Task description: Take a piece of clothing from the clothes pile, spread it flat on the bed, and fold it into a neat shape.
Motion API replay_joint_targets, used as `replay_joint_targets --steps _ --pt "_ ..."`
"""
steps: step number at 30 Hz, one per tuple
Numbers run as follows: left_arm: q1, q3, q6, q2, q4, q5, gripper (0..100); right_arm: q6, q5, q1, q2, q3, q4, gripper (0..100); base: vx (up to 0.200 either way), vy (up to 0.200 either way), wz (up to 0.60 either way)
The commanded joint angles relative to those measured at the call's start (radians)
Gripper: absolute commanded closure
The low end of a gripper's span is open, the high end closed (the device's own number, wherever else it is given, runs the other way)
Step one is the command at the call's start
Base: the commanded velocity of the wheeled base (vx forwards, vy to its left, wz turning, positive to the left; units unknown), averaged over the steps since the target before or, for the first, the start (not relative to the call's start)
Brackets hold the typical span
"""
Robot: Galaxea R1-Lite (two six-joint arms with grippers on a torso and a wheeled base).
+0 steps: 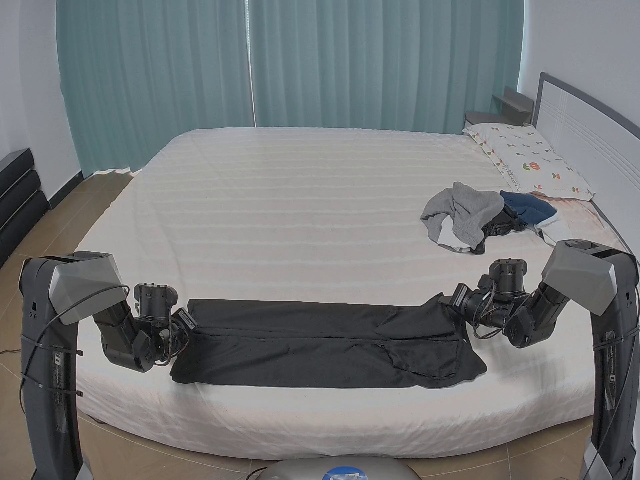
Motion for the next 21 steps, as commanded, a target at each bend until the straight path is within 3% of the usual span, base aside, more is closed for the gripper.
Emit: replay_joint_targets --steps 1,21 --pt "0.000 -0.001 -0.002 -0.001 0.000 0.000 100 -0.002 -0.002 0.010 0.030 0.044 -0.090 100 0.000 0.000 0.00" --pt "0.000 -0.001 -0.002 -0.001 0.000 0.000 100 -0.014 -0.058 -0.001 0.080 -0.047 0.037 100 0.000 0.000 0.00"
